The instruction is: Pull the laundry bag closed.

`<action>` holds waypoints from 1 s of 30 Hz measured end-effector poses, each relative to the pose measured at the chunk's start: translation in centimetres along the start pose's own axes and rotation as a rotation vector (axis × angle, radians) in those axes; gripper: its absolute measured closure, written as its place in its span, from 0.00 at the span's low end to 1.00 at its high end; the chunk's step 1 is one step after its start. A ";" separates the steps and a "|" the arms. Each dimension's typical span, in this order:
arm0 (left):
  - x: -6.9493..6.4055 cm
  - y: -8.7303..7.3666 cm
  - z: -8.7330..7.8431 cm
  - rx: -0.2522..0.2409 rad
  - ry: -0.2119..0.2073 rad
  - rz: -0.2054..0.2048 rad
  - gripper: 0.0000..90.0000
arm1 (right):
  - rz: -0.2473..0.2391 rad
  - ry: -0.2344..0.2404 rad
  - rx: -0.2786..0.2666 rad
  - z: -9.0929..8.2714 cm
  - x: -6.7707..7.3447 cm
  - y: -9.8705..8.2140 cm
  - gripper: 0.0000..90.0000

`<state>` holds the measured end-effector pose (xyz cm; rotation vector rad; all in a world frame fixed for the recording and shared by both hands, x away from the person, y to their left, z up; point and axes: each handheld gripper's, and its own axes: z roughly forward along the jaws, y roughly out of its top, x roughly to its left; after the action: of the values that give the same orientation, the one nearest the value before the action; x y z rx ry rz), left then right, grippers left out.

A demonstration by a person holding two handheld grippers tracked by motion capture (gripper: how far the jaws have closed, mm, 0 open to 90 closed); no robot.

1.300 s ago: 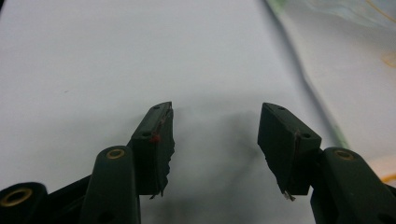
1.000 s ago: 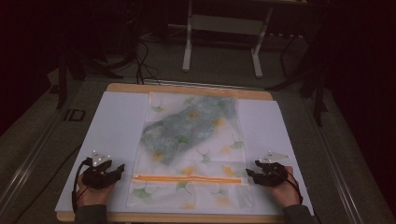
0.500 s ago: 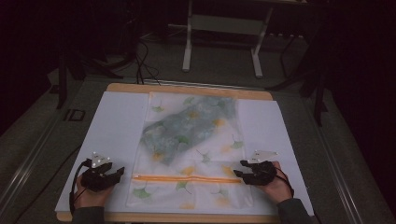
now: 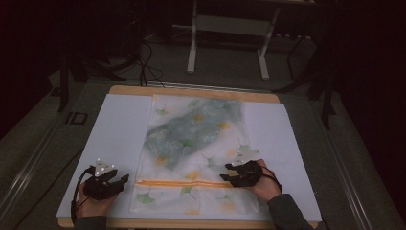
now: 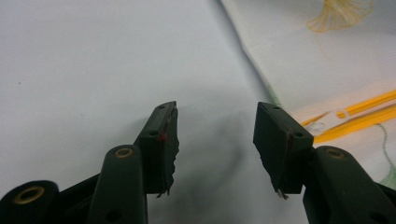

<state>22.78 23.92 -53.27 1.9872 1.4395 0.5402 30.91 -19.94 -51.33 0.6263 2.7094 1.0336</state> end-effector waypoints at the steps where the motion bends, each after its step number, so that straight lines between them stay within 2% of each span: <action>1: 0.0 0.0 0.0 0.000 0.000 0.000 0.55 | 0.000 0.000 0.000 0.0 0.0 0.0 0.60; 3: -0.2 -0.1 0.0 0.004 -0.005 0.011 0.55 | -0.019 0.022 0.004 1.0 0.7 1.2 0.61; 6: -0.3 -0.2 -0.2 0.000 -0.007 0.010 0.55 | -0.043 0.039 0.008 1.7 1.2 2.0 0.63; 7: -0.4 -0.3 -0.3 -0.001 -0.014 0.009 0.56 | -0.065 0.057 0.014 2.5 1.8 2.7 0.64; 8: -0.4 -0.3 -0.3 -0.001 -0.014 0.009 0.56 | -0.065 0.057 0.014 2.5 1.8 2.7 0.64; 9: -0.4 -0.3 -0.4 0.003 -0.018 0.009 0.56 | -0.078 0.073 0.017 3.2 2.3 3.4 0.66; 10: -0.4 -0.3 -0.4 0.003 -0.018 0.009 0.56 | -0.078 0.073 0.017 3.2 2.3 3.4 0.66; 11: -0.3 -0.4 -0.5 0.001 -0.020 0.006 0.56 | -0.084 0.086 0.015 4.0 2.7 4.1 0.66; 12: -0.3 -0.4 -0.5 0.001 -0.020 0.006 0.56 | -0.084 0.086 0.015 4.0 2.7 4.1 0.66; 19: -0.1 -0.3 -0.4 0.004 -0.022 0.011 0.56 | -0.123 0.134 0.014 6.8 4.5 6.3 0.66; 30: -0.2 -0.2 -0.3 0.019 -0.043 0.027 0.58 | -0.162 0.175 0.003 9.5 6.6 9.1 0.69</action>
<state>22.40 23.89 -53.15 2.0238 1.3991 0.4944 30.81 -5.21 -52.38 0.3230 2.8534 1.0899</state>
